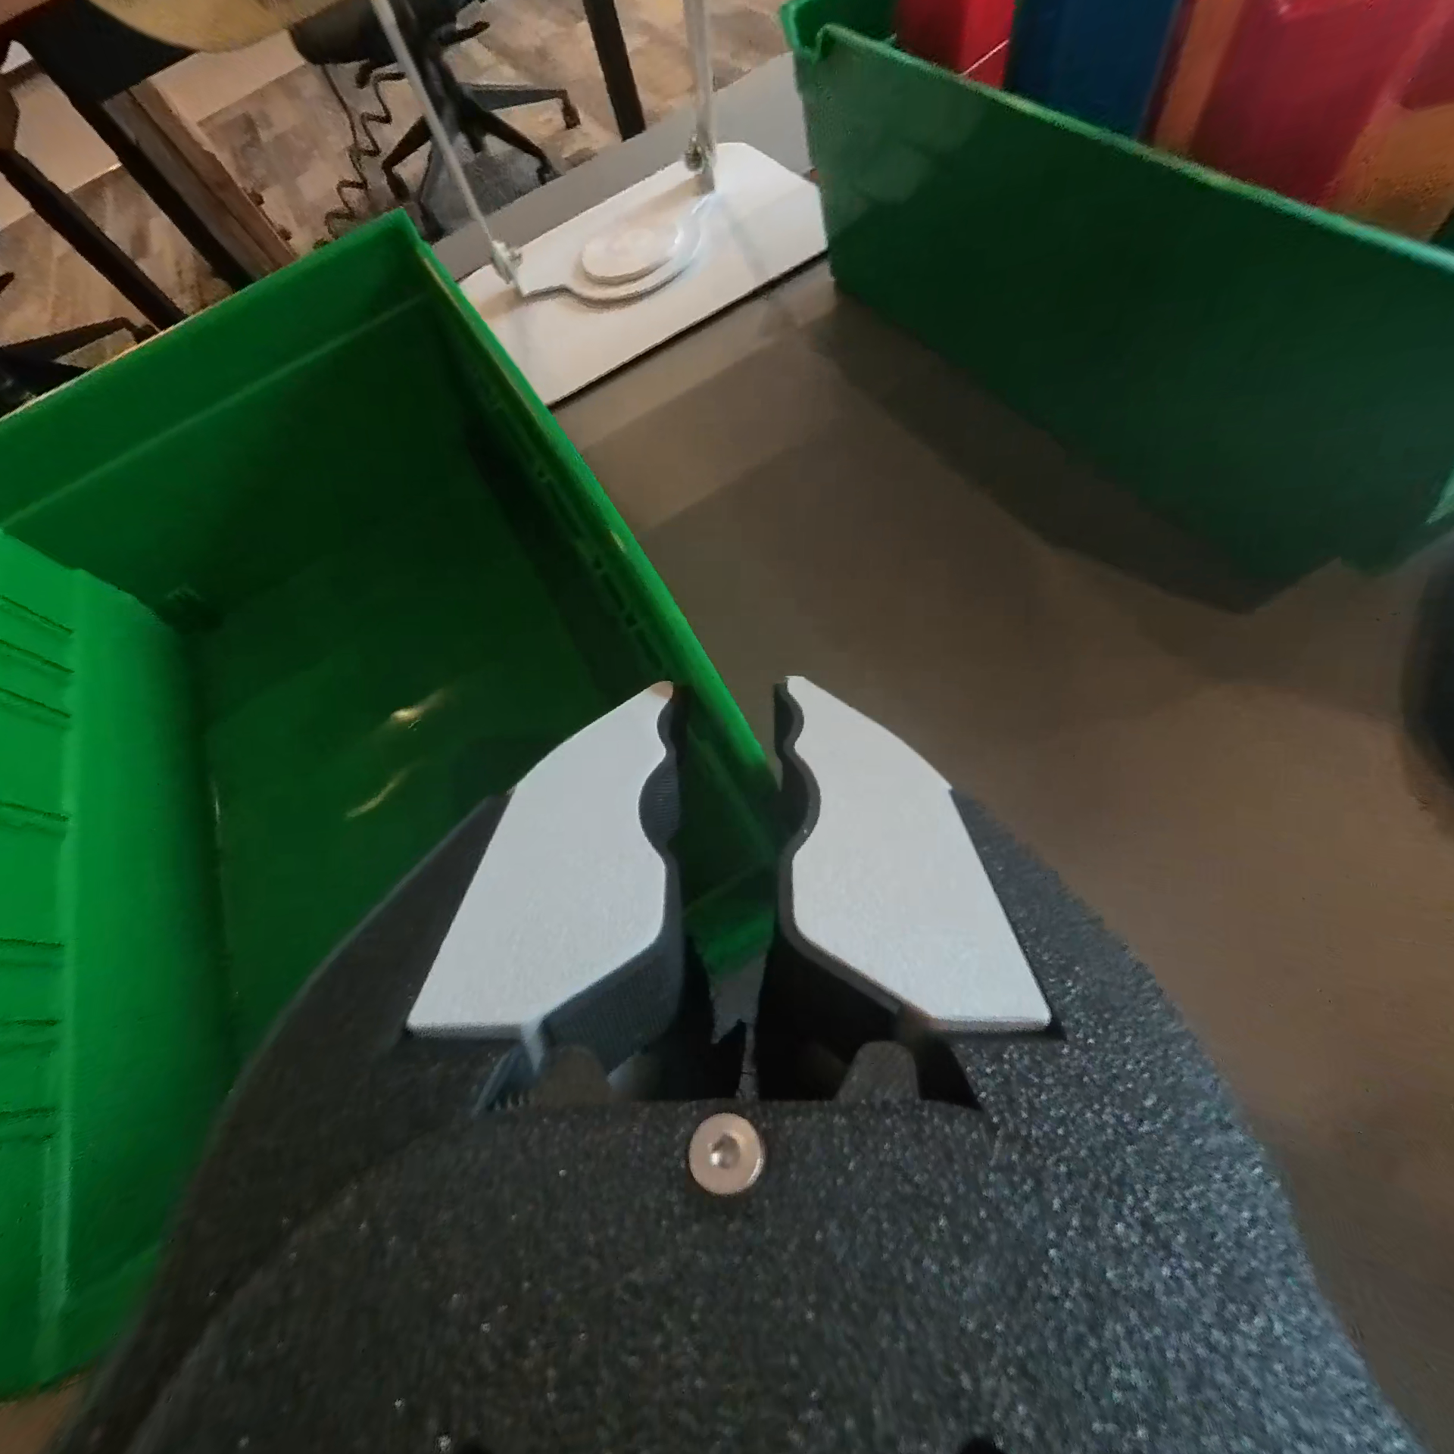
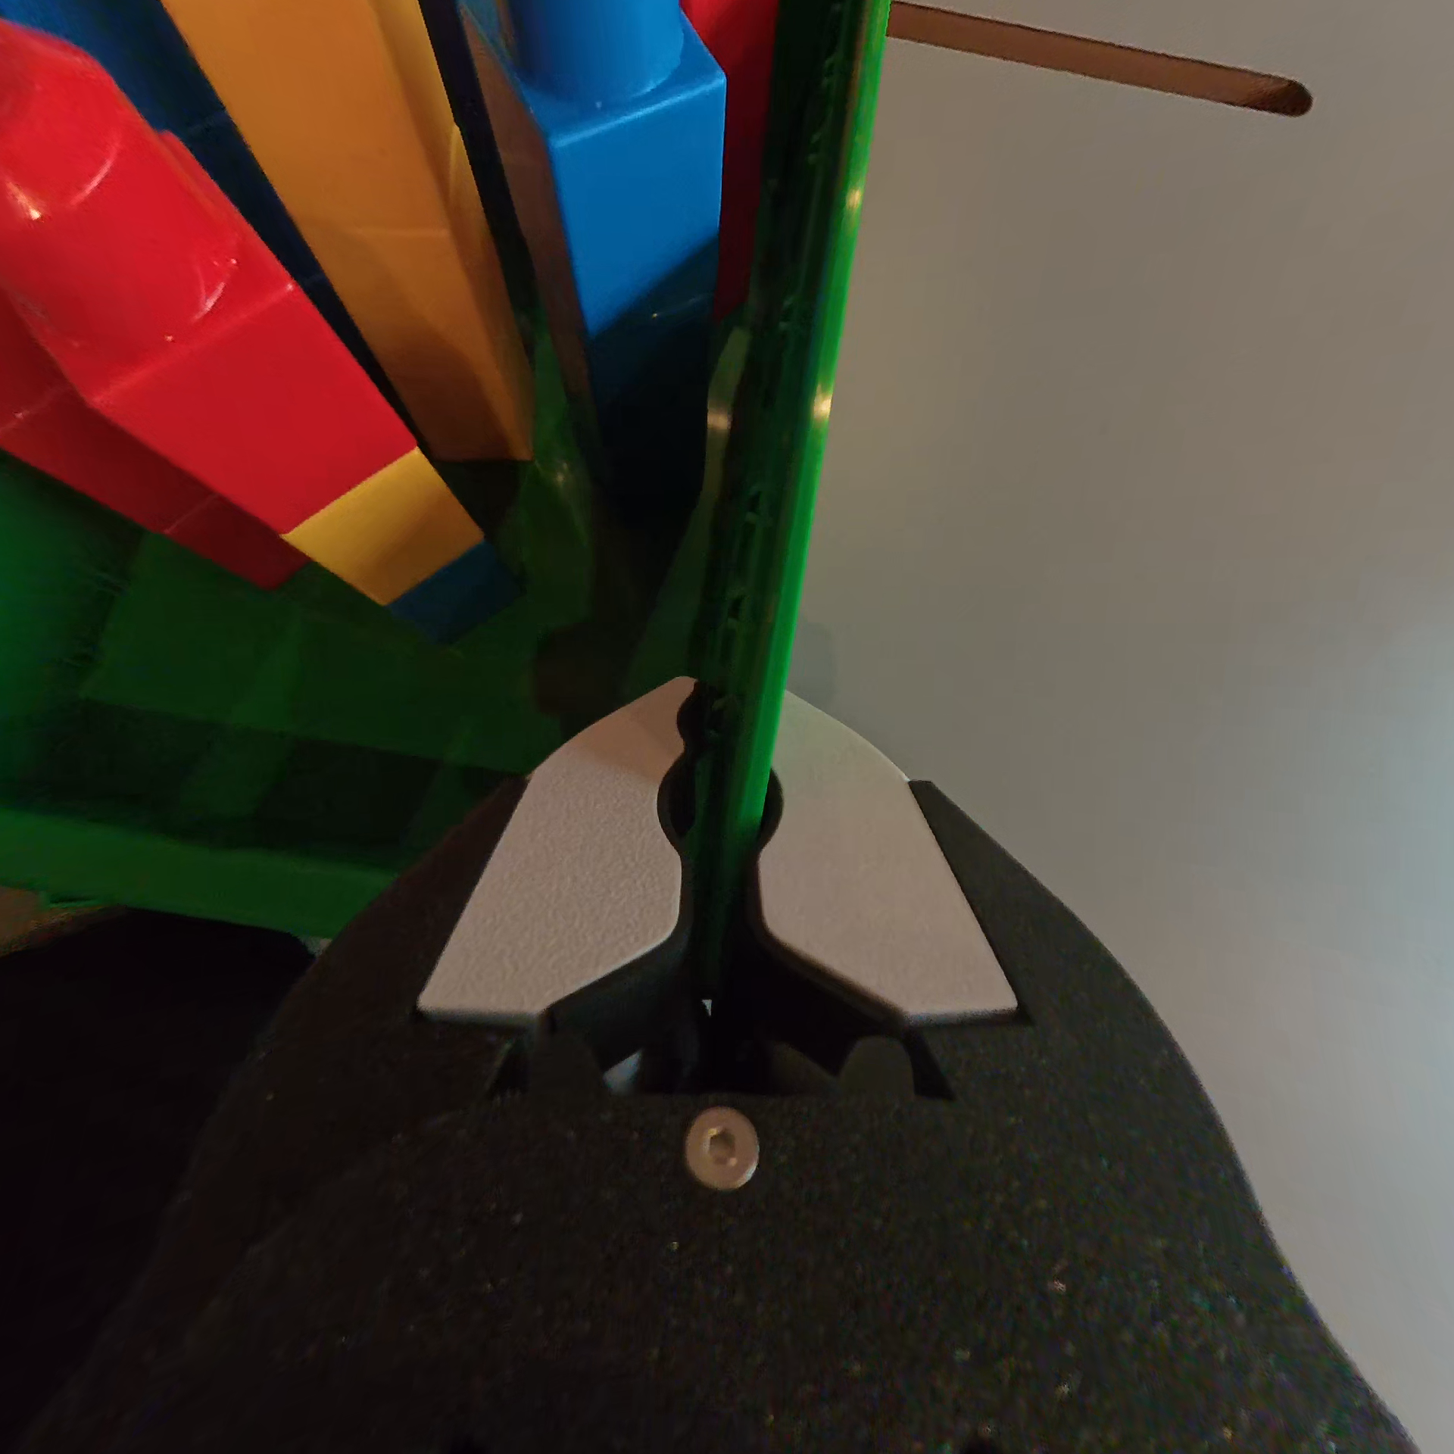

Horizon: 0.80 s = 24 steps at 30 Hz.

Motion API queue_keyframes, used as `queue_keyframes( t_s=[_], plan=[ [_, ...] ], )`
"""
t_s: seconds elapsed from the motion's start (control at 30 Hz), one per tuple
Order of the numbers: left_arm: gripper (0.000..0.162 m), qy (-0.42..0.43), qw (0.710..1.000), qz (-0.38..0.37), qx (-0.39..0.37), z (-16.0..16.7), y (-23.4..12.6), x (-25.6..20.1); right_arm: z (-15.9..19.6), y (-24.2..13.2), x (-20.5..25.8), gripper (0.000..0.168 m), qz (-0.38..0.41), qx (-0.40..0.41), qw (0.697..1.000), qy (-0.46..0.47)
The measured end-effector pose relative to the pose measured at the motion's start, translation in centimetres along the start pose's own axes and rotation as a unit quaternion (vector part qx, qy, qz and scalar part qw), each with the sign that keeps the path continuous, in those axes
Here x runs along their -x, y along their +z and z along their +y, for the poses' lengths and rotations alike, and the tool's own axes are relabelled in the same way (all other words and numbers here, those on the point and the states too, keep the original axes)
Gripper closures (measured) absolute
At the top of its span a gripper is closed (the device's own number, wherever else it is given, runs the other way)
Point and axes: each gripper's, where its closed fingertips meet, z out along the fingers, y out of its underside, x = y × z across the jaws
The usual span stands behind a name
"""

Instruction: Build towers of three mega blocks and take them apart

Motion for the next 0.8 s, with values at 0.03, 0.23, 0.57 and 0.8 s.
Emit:
queue_keyframes(
  t_s=[0.03, 0.23, 0.57, 0.8],
  plan=[
    [0.141, -0.001, 1.0, 0.002, 0.001, -0.2, 0.1, -0.4, -0.1, 0.1, 0.2, 0.162, -0.002, 0.0, 1.0, -0.001],
    [0.14, 0.001, 1.0, 0.02, 0.003, -1.1, 0.8, -2.6, -0.6, 0.5, 1.4, 0.161, -0.009, -0.008, 1.0, -0.001],
    [0.137, 0.005, 0.999, 0.047, -0.001, -2.6, 2.0, -5.5, -1.0, 0.8, 2.9, 0.16, -0.014, -0.01, 1.0, -0.008],
    [0.138, 0.017, 0.999, 0.051, 0.0, -2.7, 2.0, -6.1, -1.4, 1.1, 4.0, 0.159, -0.021, -0.011, 0.999, -0.022]
  ],
)
